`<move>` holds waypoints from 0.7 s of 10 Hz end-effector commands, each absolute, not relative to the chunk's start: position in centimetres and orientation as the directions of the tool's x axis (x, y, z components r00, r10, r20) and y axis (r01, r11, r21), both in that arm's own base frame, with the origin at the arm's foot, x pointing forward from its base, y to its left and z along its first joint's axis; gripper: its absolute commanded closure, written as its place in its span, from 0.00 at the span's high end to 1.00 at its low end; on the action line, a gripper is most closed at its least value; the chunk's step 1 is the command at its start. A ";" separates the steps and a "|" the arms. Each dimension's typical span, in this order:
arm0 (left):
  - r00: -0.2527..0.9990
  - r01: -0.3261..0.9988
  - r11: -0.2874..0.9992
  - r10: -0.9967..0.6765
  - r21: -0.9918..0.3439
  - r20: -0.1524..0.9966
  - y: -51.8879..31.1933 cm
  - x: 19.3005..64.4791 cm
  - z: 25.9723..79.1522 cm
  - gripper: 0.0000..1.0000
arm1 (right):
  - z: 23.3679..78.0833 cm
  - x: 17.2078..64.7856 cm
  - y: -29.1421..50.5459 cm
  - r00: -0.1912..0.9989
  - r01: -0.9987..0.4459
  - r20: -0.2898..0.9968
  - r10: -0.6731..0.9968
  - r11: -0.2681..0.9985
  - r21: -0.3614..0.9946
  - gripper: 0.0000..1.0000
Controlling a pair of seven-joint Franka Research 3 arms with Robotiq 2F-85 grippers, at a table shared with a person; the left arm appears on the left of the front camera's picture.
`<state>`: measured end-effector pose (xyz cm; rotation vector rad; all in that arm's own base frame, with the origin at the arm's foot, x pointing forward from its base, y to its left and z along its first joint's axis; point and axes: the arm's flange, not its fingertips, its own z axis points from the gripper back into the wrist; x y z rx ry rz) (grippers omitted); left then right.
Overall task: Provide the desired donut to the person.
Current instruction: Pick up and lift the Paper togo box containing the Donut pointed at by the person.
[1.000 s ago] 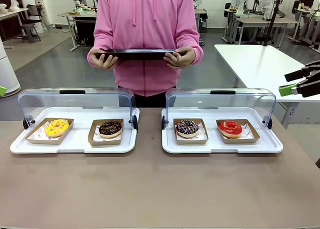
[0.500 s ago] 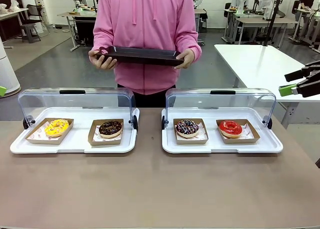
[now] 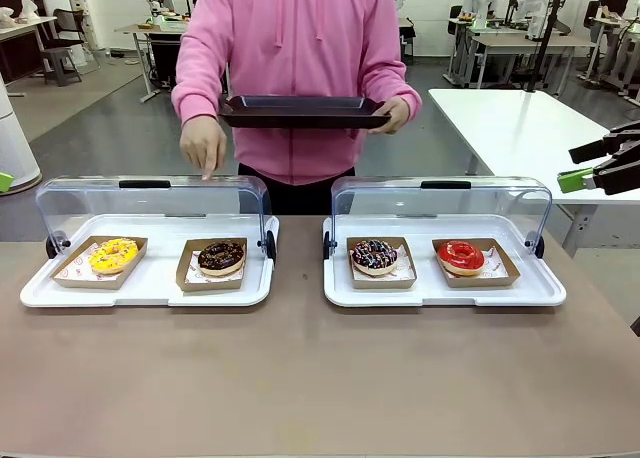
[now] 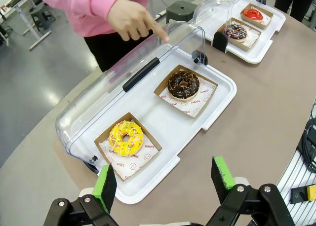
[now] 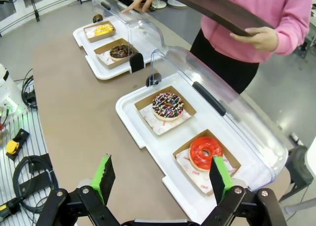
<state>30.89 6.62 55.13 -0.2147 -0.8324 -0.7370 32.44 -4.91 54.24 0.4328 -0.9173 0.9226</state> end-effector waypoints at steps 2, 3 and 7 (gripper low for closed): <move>0.441 0.673 0.732 -0.514 0.107 0.736 6.6 30.9 55.1 1.00 | 54.1 32.6 -4.9 0.276 -0.832 0.826 0.491 0.552 -0.050 1.00; 0.441 0.673 0.732 -0.514 0.107 0.736 6.6 30.9 55.1 1.00 | 54.1 32.6 -4.9 0.276 -0.832 0.826 0.491 0.552 -0.050 1.00; 0.441 0.673 0.732 -0.514 0.107 0.736 6.6 30.9 55.1 1.00 | 54.1 32.6 -4.9 0.276 -0.832 0.826 0.491 0.552 -0.050 1.00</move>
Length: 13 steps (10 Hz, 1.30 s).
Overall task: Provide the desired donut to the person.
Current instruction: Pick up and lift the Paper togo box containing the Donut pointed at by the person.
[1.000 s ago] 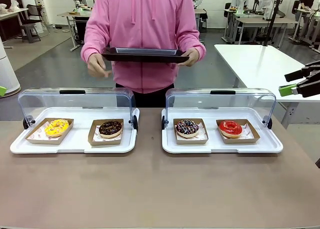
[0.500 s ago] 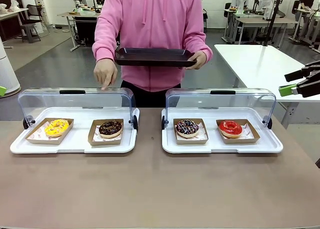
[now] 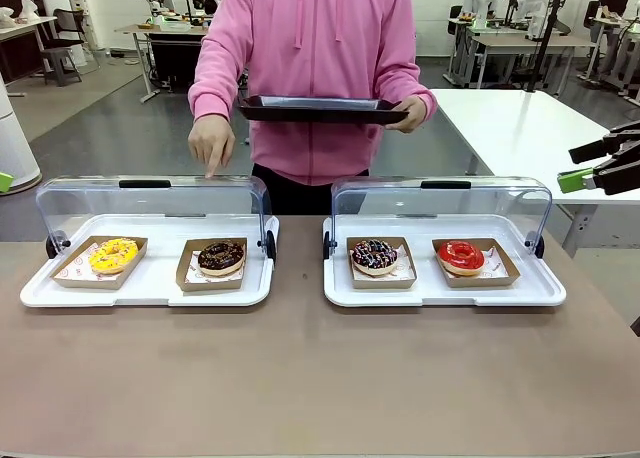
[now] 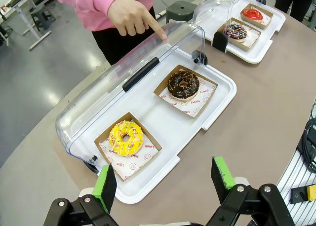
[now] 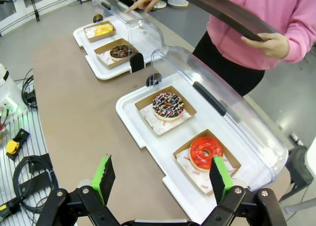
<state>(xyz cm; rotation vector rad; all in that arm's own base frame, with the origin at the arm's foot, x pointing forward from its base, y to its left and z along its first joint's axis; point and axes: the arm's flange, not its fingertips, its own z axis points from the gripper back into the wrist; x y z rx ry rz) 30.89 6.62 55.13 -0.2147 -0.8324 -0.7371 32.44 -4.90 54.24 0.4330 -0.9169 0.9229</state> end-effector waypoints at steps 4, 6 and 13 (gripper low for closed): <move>0.395 0.712 0.625 -0.733 0.319 0.554 0.2 32.1 54.9 1.00 | 54.1 32.6 -4.9 0.276 -0.832 0.826 0.491 0.552 -0.050 1.00; 0.360 0.777 0.519 -0.830 0.355 0.426 -5.5 35.9 52.8 1.00 | 54.1 32.6 -4.9 0.276 -0.832 0.826 0.491 0.552 -0.050 1.00; 0.032 0.965 0.087 -0.974 0.246 0.222 -13.1 47.0 41.2 1.00 | 54.1 32.6 -4.9 0.276 -0.832 0.826 0.491 0.552 -0.050 1.00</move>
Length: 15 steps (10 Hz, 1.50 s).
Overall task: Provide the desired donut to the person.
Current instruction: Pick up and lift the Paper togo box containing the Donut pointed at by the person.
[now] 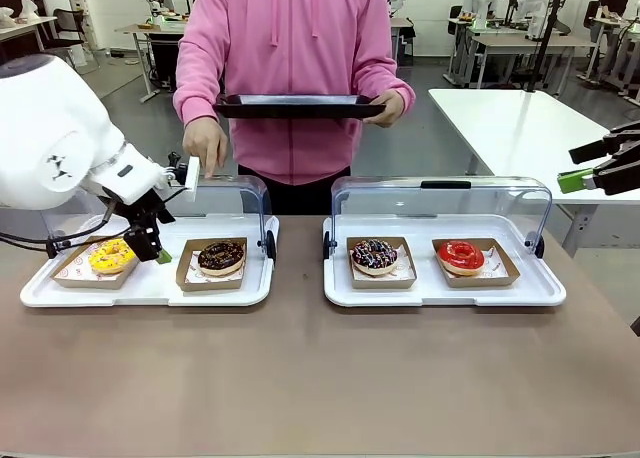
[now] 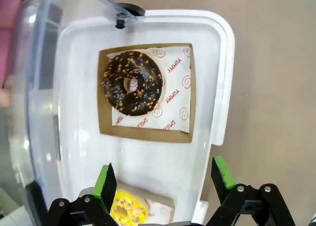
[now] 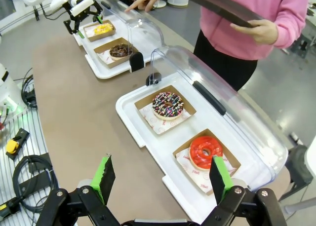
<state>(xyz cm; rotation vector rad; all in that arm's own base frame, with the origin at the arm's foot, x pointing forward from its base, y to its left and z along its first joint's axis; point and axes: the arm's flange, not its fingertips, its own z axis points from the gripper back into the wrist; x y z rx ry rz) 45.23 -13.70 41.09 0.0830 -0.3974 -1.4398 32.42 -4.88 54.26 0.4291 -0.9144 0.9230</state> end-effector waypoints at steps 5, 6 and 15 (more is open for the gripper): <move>-0.019 0.990 0.008 -0.981 0.140 0.193 -13.9 47.8 37.8 1.00 | 54.1 32.6 -4.9 0.276 -0.832 0.826 0.491 0.552 -0.050 1.00; 0.013 0.991 0.039 -0.981 0.132 0.194 -14.2 47.6 37.2 1.00 | 54.1 32.6 -4.9 0.276 -0.832 0.826 0.491 0.552 -0.050 1.00; 0.072 0.985 0.091 -0.988 0.148 0.134 -15.4 47.1 34.6 1.00 | 54.1 32.6 -4.9 0.276 -0.832 0.826 0.491 0.552 -0.050 1.00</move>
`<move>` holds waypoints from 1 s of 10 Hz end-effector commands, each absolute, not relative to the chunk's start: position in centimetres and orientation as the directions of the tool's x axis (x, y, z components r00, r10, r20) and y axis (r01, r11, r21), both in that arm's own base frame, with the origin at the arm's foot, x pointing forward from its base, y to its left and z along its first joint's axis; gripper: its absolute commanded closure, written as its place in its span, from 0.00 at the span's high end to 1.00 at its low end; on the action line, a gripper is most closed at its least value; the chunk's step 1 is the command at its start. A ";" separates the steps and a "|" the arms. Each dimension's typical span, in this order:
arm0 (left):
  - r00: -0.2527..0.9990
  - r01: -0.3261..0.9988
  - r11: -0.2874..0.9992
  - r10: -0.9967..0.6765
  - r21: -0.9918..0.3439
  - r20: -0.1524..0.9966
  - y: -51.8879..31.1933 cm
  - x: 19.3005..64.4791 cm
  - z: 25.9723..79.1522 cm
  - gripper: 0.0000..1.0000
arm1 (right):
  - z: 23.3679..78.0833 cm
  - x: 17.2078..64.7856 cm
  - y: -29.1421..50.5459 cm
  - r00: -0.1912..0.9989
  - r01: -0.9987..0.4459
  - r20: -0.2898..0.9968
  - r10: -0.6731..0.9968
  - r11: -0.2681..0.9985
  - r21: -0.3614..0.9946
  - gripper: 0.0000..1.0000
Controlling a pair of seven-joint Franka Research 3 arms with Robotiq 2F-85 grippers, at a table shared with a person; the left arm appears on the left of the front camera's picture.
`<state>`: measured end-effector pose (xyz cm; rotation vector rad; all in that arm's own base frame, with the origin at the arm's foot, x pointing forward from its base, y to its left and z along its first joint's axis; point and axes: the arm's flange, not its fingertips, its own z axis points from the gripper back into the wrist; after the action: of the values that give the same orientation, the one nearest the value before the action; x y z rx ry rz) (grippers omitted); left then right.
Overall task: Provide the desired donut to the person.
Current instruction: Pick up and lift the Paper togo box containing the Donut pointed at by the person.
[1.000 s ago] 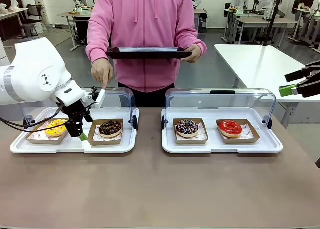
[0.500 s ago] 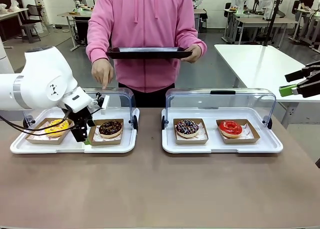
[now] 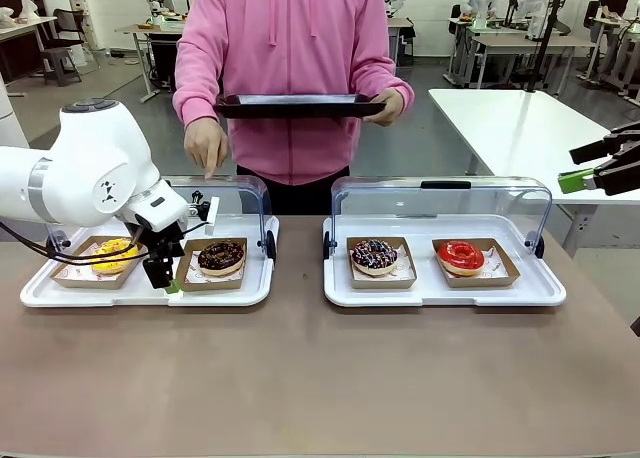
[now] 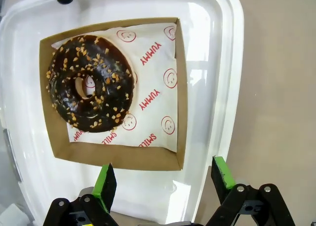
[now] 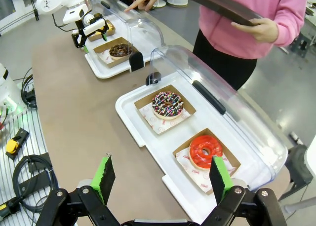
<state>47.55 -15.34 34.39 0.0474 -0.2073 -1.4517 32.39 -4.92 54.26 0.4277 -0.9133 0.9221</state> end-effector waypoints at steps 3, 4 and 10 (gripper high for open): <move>0.111 0.979 0.128 -0.987 0.160 0.112 -15.1 47.7 34.5 1.00 | 54.1 32.6 -4.9 0.276 -0.832 0.826 0.491 0.552 -0.050 1.00; 0.103 0.980 0.120 -0.988 0.157 0.112 -15.4 47.5 34.4 1.00 | 54.1 32.6 -4.9 0.276 -0.832 0.826 0.491 0.552 -0.050 1.00; 0.095 0.972 0.115 -0.990 0.206 0.103 -16.0 48.7 33.0 0.41 | 54.1 32.6 -4.9 0.276 -0.832 0.826 0.491 0.552 -0.050 1.00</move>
<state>48.08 -16.12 33.20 0.0594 -0.2320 -1.4623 32.38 -4.91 54.26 0.4276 -0.9131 0.9223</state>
